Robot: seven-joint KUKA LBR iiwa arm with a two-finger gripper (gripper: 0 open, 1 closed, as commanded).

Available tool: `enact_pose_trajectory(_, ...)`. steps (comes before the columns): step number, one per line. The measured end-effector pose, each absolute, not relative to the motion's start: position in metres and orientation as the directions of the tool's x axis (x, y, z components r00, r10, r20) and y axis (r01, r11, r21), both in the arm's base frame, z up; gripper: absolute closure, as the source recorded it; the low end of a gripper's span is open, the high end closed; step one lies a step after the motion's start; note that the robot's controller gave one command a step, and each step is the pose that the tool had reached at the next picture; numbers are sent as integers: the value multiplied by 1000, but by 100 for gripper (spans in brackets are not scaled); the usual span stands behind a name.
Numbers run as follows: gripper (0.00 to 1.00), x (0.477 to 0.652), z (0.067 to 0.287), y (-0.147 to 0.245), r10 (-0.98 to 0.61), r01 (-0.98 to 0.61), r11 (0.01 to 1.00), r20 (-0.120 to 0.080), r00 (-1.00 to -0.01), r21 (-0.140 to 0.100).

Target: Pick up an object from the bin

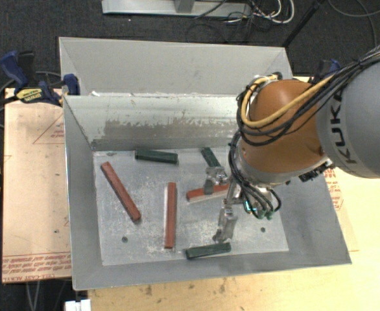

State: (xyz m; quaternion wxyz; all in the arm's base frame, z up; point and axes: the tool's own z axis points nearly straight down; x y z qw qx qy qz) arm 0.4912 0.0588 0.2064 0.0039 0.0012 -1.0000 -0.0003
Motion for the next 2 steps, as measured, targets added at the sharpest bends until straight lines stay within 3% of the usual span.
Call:
enact_pose_trajectory(1, 0, 517, 126, 1, -39, -39, 999, 6, -999, -2)
enact_pose_trajectory(2, 0, 570, 159, -16, 101, 101, 995, -6, -995, 1)
